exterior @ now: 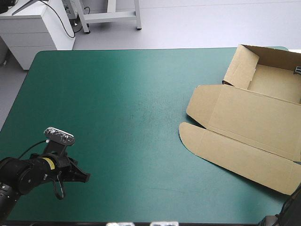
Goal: Fold the box
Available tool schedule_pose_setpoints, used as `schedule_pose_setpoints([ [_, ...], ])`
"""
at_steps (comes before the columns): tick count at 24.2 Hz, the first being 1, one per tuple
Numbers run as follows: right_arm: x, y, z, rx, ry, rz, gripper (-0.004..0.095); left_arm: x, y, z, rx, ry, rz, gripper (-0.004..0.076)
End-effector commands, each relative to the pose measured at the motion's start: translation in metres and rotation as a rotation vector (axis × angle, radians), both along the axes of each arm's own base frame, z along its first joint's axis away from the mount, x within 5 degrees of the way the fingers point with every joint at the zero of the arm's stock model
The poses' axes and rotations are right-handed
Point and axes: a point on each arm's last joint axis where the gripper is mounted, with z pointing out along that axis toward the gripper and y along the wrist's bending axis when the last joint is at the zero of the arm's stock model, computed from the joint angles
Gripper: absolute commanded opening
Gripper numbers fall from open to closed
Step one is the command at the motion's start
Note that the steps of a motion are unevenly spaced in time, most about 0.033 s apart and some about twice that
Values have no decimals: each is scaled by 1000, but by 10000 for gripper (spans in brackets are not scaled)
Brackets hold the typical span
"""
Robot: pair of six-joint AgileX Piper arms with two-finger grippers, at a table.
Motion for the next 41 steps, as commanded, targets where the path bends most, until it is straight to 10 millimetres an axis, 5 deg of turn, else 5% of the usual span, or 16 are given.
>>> schedule_pose_setpoints([
  [1,-9,0,39,-84,-121,13,404,2,-3,11,-60,-60,7,-8],
  [4,-9,-1,40,-91,-126,9,688,2,-3,11,-62,-59,7,-8],
  [6,-9,-1,40,-91,-126,9,785,2,-3,11,-62,-59,7,-8],
  [12,-13,4,46,-61,-137,14,775,2,-3,11,-59,-60,7,-8],
  [17,-23,18,66,1,-187,39,636,2,-3,11,-60,-62,9,-8],
  [19,-29,28,76,38,-196,78,489,3,-3,12,-66,-77,10,-8],
  [22,-39,54,105,44,-276,153,23,4,-4,13,-68,-90,7,-8],
  [23,-40,57,108,39,-283,163,-20,4,-4,13,-69,-92,7,-8],
  [30,-62,118,144,34,-362,321,-14,5,-4,14,-77,-96,11,-8],
  [33,-79,149,137,45,-311,423,-14,5,-4,14,-80,-108,9,-8],
  [41,-120,187,111,104,-286,538,-14,8,-5,17,-90,-149,7,-8],
])
